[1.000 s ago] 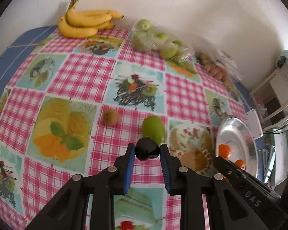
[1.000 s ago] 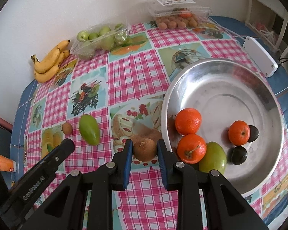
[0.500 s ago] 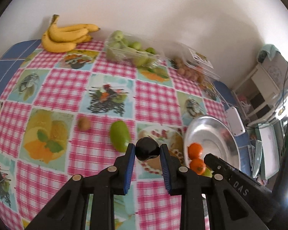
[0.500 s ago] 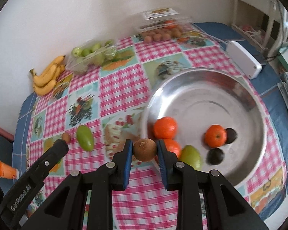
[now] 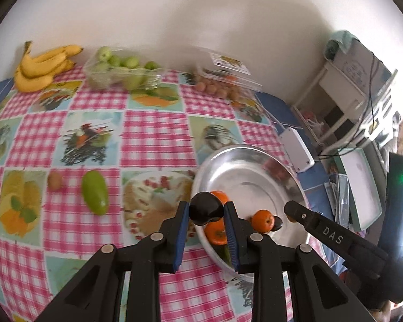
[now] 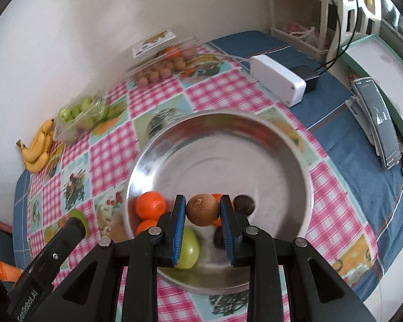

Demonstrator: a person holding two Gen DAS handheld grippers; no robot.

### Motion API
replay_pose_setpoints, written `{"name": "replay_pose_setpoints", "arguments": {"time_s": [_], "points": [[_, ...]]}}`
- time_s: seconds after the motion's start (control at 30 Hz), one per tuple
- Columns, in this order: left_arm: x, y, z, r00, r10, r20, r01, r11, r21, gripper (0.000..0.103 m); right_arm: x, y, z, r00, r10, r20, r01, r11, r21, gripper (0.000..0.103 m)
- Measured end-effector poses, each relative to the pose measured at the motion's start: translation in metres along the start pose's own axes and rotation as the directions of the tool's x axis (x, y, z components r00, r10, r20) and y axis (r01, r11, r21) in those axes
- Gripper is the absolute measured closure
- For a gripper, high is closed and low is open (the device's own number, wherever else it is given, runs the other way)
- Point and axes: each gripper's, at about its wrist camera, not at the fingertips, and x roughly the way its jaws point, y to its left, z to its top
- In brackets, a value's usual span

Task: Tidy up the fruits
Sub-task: 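Carry the kiwi with the right gripper while the left carries the plum over the bowl, then open the right gripper to drop the kiwi while the left releases the plum into the bowl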

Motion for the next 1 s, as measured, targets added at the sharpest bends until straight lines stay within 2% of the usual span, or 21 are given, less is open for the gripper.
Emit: {"name": "replay_pose_setpoints", "arguments": {"time_s": [0.3,0.53,1.0], "points": [[0.035,-0.033,-0.007,0.999,-0.008,-0.044,0.012,0.996,0.083,0.075,0.021,-0.018,0.010,1.000,-0.011,0.009,0.011,1.000,0.016,0.076],[0.051,-0.046,-0.007,0.999,-0.011,-0.040,0.015,0.993,0.116,0.075,0.037,-0.022,0.011,1.000,-0.014,-0.010,0.014,1.000,0.013,0.076],[0.067,-0.046,-0.010,0.998,0.005,-0.058,0.003,0.991,0.136,0.075,0.050,-0.027,0.007,0.999,-0.015,-0.044,0.017,0.999,0.040,0.076]]}}
